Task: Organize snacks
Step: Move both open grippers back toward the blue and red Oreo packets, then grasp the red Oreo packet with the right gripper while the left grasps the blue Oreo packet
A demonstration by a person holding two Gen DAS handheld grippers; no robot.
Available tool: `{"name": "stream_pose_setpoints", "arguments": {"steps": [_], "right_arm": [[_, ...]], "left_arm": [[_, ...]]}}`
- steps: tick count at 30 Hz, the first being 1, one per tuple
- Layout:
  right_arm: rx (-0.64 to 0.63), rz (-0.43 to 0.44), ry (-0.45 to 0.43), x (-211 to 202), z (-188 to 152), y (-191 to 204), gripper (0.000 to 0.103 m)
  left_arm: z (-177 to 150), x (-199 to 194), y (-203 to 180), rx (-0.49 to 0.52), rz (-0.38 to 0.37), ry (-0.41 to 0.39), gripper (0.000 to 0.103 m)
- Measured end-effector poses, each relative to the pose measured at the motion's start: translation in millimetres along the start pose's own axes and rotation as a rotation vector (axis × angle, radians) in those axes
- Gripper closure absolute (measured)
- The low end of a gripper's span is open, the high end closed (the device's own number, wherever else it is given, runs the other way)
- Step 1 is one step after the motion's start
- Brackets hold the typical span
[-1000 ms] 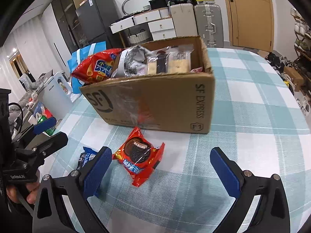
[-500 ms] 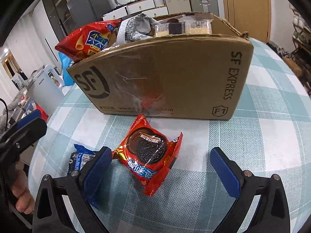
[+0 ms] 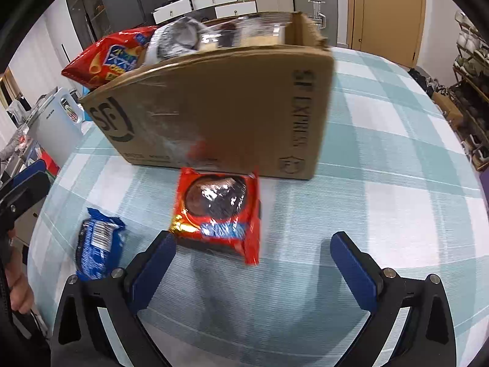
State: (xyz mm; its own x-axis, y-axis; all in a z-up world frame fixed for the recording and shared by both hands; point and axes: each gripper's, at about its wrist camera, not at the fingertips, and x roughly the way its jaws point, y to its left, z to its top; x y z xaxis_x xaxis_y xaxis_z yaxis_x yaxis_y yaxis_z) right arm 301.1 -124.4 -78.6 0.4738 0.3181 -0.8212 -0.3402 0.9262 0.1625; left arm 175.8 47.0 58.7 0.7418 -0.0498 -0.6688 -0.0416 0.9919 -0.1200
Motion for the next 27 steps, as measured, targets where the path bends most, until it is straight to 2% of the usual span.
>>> {"name": "stream_pose_setpoints", "arguments": {"steps": [7, 12, 15, 23, 27], "right_arm": [[0.041, 0.000, -0.001, 0.5, 1.9, -19.2, 0.001], [-0.022, 0.031, -0.016, -5.4, 0.1, -1.1, 0.001], [-0.045, 0.019, -0.024, -2.3, -0.5, 14.0, 0.001], [-0.020, -0.042, -0.042, 13.6, 4.1, 24.9, 0.001], [-0.014, -0.031, -0.050, 9.6, -0.6, 22.4, 0.003]], "left_arm": [[-2.4, 3.4, -3.4, 0.011, -0.001, 0.012, 0.000], [-5.0, 8.1, -6.2, 0.021, 0.002, 0.026, 0.000], [-6.1, 10.3, -6.5, 0.022, 0.002, 0.032, 0.000], [-8.0, 14.8, -4.2, 0.020, 0.006, 0.044, 0.000], [-7.7, 15.1, -4.2, 0.021, 0.006, 0.044, 0.000]]}}
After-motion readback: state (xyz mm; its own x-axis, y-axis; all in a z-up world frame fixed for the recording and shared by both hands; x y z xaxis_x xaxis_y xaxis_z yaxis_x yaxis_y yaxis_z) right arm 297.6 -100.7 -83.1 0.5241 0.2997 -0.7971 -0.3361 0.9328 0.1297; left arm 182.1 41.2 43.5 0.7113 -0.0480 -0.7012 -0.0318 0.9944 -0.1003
